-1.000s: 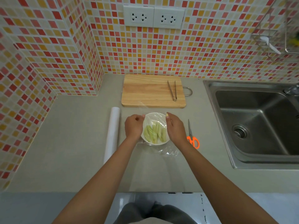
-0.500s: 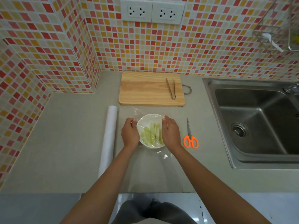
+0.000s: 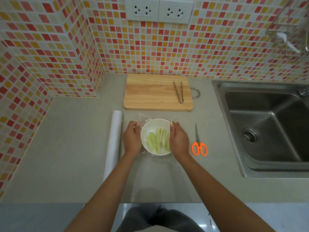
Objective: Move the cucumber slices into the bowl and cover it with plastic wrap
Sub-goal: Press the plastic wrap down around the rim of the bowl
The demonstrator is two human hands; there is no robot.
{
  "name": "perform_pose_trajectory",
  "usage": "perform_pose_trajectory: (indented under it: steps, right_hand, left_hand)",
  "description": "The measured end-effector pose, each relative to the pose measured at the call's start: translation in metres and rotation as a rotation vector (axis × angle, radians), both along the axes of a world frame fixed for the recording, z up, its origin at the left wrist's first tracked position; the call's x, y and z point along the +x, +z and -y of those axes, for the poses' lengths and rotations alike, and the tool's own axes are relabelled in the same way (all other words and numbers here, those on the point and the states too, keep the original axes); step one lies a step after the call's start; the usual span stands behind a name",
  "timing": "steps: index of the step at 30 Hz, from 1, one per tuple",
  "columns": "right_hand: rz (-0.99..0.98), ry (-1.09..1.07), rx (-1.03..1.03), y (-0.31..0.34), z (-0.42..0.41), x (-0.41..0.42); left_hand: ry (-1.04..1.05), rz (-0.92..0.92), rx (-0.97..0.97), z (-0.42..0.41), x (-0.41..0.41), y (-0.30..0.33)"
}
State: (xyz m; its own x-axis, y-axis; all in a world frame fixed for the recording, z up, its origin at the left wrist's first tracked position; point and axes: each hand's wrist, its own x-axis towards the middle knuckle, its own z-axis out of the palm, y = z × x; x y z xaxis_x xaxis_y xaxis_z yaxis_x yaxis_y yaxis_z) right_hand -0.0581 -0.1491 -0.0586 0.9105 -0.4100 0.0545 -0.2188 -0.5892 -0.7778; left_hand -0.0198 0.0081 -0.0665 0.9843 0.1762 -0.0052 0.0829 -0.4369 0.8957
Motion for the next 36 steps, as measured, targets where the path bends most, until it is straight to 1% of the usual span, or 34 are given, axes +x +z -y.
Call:
perform_pose_trajectory:
  steps: [3,6,7,11,12,14,15,17,20,22,25,27,29,31,32,33,35,36]
  right_hand:
    - [-0.001,-0.013,0.012,-0.002,-0.001,-0.002]
    - [0.026,-0.057,0.055,-0.005,-0.002,-0.003]
    - [0.031,-0.072,0.087,-0.006,-0.002,-0.004]
    - [0.073,-0.086,0.238,-0.008,-0.002,-0.003]
    - [0.077,-0.095,0.253,-0.009,-0.001,-0.002]
    - [0.099,-0.096,0.278,-0.011,0.001,0.0]
    - [0.114,-0.074,0.294,-0.011,0.001,0.0]
    - [0.123,-0.015,0.31,-0.013,0.001,-0.001]
    - [0.122,-0.022,0.33,-0.016,0.001,0.0]
    - [0.114,-0.052,0.355,-0.017,0.0,0.001]
    - [0.103,-0.088,0.353,-0.016,-0.003,0.003]
    - [0.096,-0.113,0.378,-0.013,-0.006,0.003]
    - [0.071,-0.156,0.494,-0.008,-0.005,0.003]
    - [0.035,-0.214,0.659,-0.002,-0.001,0.005]
    - [0.023,-0.238,0.697,0.001,0.002,0.006]
    - [0.022,-0.25,0.696,0.004,0.005,0.007]
    - [0.051,-0.261,0.651,0.008,0.011,0.011]
    - [0.073,-0.262,0.629,0.011,0.013,0.014]
  left_hand:
    - [-0.03,-0.075,-0.154,-0.006,-0.001,-0.011]
    - [0.002,-0.163,-0.323,0.0,-0.001,-0.017]
    - [0.023,-0.177,-0.354,0.003,-0.001,-0.019]
    - [0.096,-0.172,-0.378,0.005,0.002,-0.023]
    - [0.104,-0.151,-0.373,0.004,0.003,-0.023]
    - [0.082,-0.051,-0.318,0.002,0.005,-0.024]
    - [0.05,-0.003,-0.295,0.002,0.005,-0.023]
    - [-0.029,0.02,-0.302,0.004,0.004,-0.02]
    - [-0.079,-0.043,-0.376,0.005,0.001,-0.02]
    - [-0.091,-0.061,-0.369,0.004,0.0,-0.02]
    - [-0.111,-0.075,-0.329,0.002,-0.002,-0.016]
    - [-0.146,-0.061,-0.22,0.001,0.003,-0.013]
    - [-0.186,-0.081,-0.135,-0.002,0.011,-0.01]
    - [-0.202,-0.192,-0.162,-0.004,0.02,-0.004]
    - [-0.204,-0.247,-0.178,-0.005,0.023,-0.002]
    - [-0.194,-0.259,-0.17,-0.006,0.025,-0.001]
    - [-0.072,-0.162,-0.08,-0.007,0.027,0.001]
    - [-0.008,-0.089,-0.076,-0.007,0.026,0.004]
